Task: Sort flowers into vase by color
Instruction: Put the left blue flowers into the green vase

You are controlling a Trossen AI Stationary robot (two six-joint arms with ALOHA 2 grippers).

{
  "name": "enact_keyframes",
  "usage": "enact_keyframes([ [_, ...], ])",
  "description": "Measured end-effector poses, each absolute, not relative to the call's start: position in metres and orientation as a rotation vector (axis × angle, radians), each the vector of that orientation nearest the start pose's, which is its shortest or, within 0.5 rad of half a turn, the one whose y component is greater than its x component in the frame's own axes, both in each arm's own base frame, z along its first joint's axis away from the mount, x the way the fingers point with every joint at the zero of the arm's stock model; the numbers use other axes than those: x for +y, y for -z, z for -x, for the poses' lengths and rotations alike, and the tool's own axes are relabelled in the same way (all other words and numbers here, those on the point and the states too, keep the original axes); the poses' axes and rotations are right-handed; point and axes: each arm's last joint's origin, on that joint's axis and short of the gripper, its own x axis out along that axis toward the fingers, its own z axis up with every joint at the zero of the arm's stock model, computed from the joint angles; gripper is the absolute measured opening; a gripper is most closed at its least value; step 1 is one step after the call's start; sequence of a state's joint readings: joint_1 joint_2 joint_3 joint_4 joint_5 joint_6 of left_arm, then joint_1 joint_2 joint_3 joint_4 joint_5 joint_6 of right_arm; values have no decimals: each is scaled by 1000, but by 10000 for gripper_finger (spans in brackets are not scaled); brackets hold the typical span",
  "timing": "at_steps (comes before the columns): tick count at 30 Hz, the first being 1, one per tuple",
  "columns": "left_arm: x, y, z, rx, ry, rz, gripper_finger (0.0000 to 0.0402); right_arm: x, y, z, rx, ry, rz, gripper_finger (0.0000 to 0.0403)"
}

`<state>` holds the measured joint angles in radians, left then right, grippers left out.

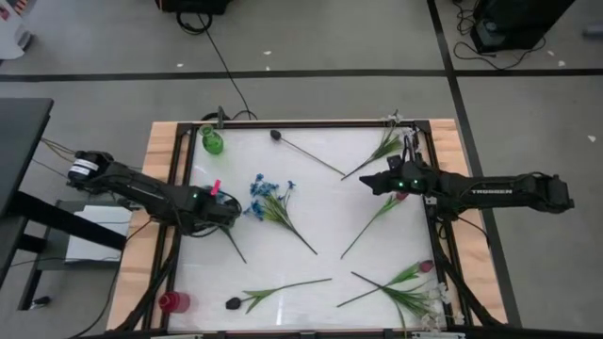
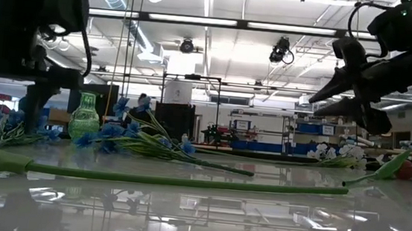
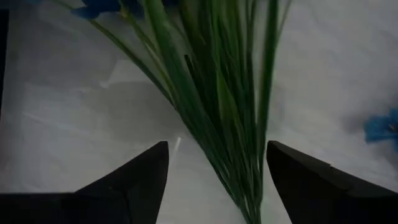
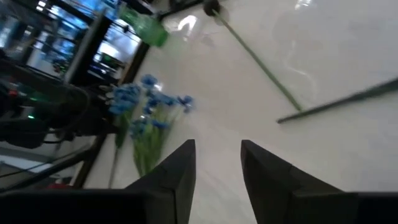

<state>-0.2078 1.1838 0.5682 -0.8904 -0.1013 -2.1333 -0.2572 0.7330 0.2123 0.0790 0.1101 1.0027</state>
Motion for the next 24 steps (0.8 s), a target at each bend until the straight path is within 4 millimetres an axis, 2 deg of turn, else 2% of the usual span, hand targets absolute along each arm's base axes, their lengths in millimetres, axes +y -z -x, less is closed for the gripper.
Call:
enact_keyframes([
  [5, -29, -147, -174, 841, -1418, 1476, 233, -41, -166, -146, 269, 558, -1017, 140],
  [11, -31, -136, -181, 862, -1462, 1437, 148, -41, -168, -145, 259, 533, -1012, 137],
  [19, -33, -156, -183, 883, -1419, 1383, 27, -39, -180, -139, 196, 469, -941, 128],
  [22, -34, -161, -187, 869, -1385, 1364, 12, -37, -185, -137, 197, 401, -837, 124],
  [24, -35, -167, -192, 868, -1297, 1326, 12, -36, -188, -135, 192, 360, -786, 124],
])
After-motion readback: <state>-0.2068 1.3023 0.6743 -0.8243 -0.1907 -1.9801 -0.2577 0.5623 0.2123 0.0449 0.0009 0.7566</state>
